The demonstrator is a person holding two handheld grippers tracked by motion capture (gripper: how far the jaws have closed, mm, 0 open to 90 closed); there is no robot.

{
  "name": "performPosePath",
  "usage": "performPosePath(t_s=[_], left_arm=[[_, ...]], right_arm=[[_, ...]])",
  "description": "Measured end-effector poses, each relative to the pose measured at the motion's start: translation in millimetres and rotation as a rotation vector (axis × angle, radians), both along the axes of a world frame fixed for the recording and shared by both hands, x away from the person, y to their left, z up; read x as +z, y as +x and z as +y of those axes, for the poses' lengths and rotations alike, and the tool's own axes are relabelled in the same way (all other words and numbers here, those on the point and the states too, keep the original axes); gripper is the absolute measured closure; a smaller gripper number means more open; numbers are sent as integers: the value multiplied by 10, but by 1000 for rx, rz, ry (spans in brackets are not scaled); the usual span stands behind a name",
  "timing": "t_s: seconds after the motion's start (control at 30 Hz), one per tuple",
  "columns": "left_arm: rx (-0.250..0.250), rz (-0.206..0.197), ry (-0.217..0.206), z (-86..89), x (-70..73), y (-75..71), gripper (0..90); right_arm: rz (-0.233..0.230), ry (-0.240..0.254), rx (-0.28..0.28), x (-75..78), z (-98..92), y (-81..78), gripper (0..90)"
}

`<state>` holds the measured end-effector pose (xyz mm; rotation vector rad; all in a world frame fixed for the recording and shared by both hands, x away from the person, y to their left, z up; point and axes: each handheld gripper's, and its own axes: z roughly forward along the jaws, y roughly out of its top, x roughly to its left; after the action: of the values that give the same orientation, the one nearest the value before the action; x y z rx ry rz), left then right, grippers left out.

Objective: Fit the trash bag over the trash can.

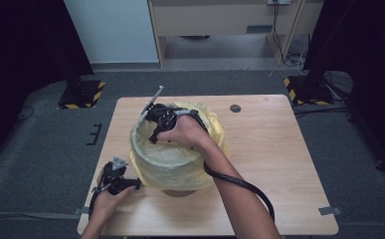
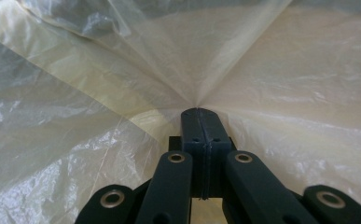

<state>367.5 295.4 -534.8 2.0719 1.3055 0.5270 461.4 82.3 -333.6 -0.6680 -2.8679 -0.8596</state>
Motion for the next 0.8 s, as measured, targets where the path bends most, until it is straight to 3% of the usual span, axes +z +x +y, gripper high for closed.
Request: performPosePath(t_s=[0.23,0.47,0.8], left_arm=[[-2,1,2,2,1,0,0],[-1,0,0,0,0,1,0],[-2,-1,1,-2,-1,5,0]], right_arm=[[-5,-13,-2,19,-5,-11,900],[-44,-12,2,197,-70,-78,900],[-99,59,-12,514,-331,-192,900]])
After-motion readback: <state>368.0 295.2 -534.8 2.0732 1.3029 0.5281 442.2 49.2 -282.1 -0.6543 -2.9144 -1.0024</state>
